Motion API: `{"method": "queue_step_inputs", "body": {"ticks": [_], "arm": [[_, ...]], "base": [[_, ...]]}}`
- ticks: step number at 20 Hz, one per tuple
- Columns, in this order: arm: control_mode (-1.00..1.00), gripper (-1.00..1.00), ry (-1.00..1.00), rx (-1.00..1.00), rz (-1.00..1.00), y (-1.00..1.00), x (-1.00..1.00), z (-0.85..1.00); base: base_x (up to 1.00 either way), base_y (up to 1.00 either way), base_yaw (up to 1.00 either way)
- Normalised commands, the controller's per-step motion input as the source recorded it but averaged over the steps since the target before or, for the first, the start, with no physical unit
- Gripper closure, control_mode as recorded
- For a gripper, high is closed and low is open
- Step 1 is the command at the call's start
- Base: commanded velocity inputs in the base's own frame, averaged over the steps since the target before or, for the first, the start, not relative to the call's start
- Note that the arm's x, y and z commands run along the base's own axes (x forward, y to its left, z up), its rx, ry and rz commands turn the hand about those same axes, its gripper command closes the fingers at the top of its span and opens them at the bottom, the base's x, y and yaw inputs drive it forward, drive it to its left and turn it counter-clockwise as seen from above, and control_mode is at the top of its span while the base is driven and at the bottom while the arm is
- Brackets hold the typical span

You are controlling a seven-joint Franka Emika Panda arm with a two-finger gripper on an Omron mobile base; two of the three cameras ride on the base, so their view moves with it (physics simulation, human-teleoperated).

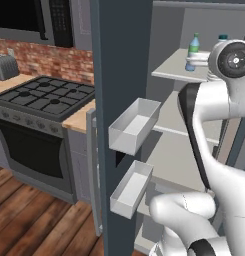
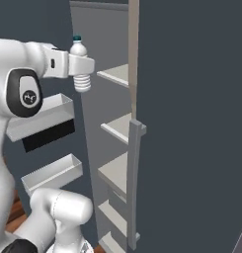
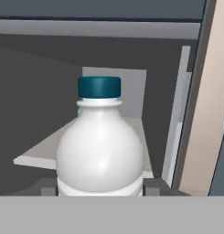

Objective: Take the bottled waters from the counter and place them in the freezer to freeze. Close the freezer door after placing the bottles.

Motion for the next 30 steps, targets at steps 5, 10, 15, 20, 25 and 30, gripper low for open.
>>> {"method": "queue_step_inputs", "body": {"ticks": [5, 10, 15, 20, 25, 30], "arm": [[-1.0, 1.0, -0.03, 0.0, 0.0, -0.08, 0.39, 0.0], [-1.0, 1.0, -0.03, 0.0, 0.0, -0.09, 0.25, 0.0], [-1.0, 1.0, -0.03, 0.0, -0.01, -0.15, 0.0, -0.02], [-1.0, 1.0, 0.0, 0.0, -0.09, -0.22, 0.03, 0.0], [-1.0, 1.0, 0.0, 0.0, -0.11, -0.14, 0.07, -0.01], [-1.0, 1.0, 0.0, 0.0, -0.15, -0.01, 0.11, -0.06]], "base": [[0.0, 0.0, 0.0], [0.0, 0.0, 0.0], [0.0, 0.0, 0.0], [0.0, 0.0, 0.0], [0.0, 0.0, 0.0], [0.0, 0.0, 0.0]]}}
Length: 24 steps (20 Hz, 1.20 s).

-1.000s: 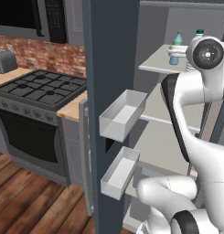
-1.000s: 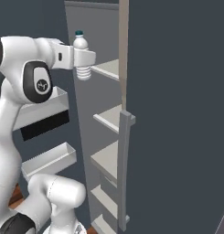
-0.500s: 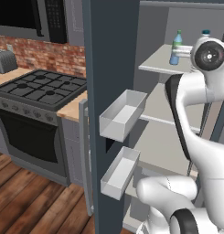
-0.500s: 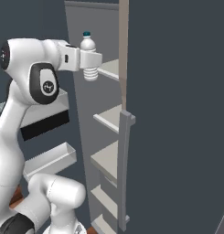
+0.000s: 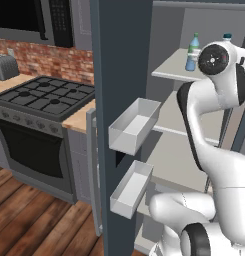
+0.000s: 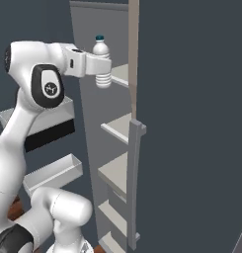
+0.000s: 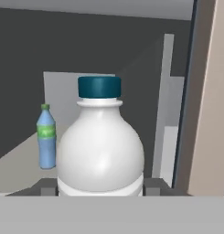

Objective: Take the bottled waters from the counter and place them in the freezer to freeze. Close the freezer door after placing the bottles.

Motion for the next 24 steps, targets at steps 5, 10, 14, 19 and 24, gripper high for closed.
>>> {"method": "queue_step_inputs", "body": {"ticks": [5, 10, 14, 19, 24], "arm": [[-1.0, 1.0, 0.0, 0.06, -0.15, -0.01, 0.01, 0.0], [-1.0, 1.0, 0.0, 0.05, -0.09, 0.0, 0.0, 0.0], [-1.0, 1.0, 0.0, 0.02, -0.02, 0.0, 0.01, 0.0], [-1.0, 1.0, 0.0, 0.0, -0.03, 0.0, 0.0, -0.06], [-1.0, 1.0, 0.0, 0.0, -0.02, -0.06, 0.0, -0.1]], "base": [[0.0, 0.0, 0.0], [0.0, 0.0, 0.0], [0.0, 0.0, 0.0], [0.0, 0.0, 0.0], [0.0, 0.0, 0.0]]}}
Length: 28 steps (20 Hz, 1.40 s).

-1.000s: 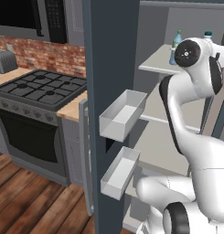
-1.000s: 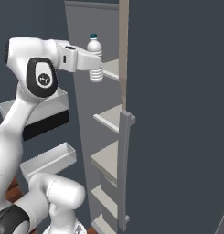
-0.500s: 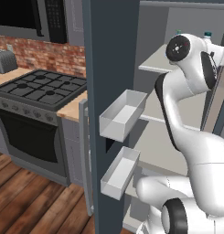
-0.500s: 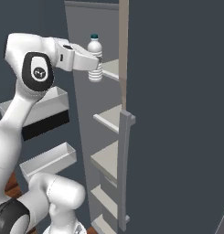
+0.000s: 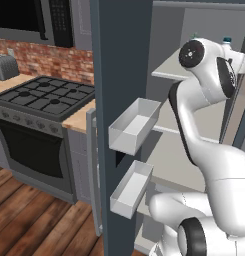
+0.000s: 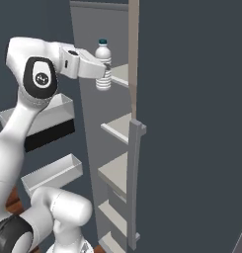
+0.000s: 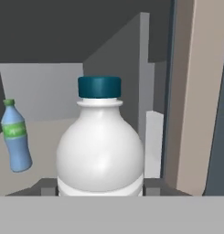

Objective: Take the bottled waters from the counter and place them in the freezer to freeze. Close the freezer door after placing the bottles.

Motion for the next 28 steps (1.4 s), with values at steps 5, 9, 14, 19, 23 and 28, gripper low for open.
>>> {"method": "queue_step_inputs", "body": {"ticks": [5, 9, 14, 19, 23, 28], "arm": [[-1.0, 1.0, 0.0, 0.0, 0.0, -0.12, 0.05, -0.07], [-1.0, 1.0, 0.0, 0.0, 0.0, -0.15, 0.1, -0.03], [-1.0, 1.0, 0.0, 0.0, 0.0, -0.1, 0.15, -0.07], [-1.0, 1.0, 0.0, 0.0, 0.0, -0.07, 0.18, -0.09], [-1.0, 1.0, 0.0, -0.01, 0.0, -0.12, 0.24, -0.13], [-1.0, 1.0, -0.01, -0.02, 0.0, -0.07, 0.2, -0.02]], "base": [[0.0, 0.0, 0.0], [0.0, 0.0, 0.0], [0.0, 0.0, 0.0], [0.0, 0.0, 0.0], [0.0, 0.0, 0.0], [0.0, 0.0, 0.0]]}}
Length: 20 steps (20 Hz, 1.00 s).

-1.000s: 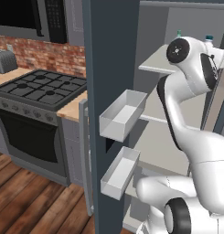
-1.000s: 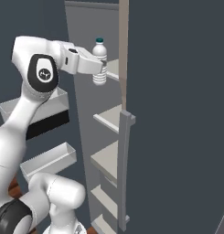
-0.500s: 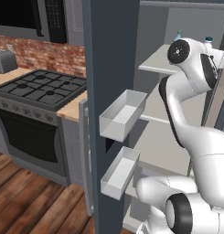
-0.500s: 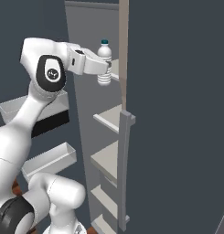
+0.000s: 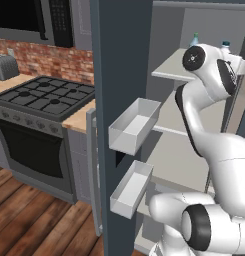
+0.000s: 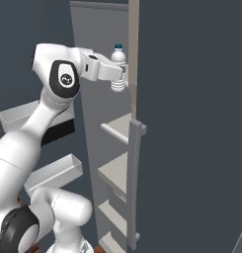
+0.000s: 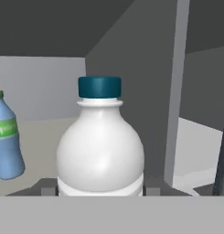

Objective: Take the bottled waters from the counter and place them in the freezer to freeze. Close the freezer door after placing the bottles.

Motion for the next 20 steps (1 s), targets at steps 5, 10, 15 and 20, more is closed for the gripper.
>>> {"method": "queue_step_inputs", "body": {"ticks": [5, 10, 15, 20], "arm": [[-1.0, 1.0, -0.01, -0.08, 0.0, -0.01, 0.17, 0.07], [-1.0, 1.0, 0.0, -0.04, 0.0, -0.22, 0.36, -0.03], [-1.0, 1.0, 0.04, 0.0, 0.0, -0.21, 0.35, -0.17], [-1.0, 1.0, 0.0, 0.0, 0.0, -0.09, 0.27, -0.17]], "base": [[0.0, 0.0, 0.0], [0.0, 0.0, 0.0], [0.0, 0.0, 0.0], [0.0, 0.0, 0.0]]}}
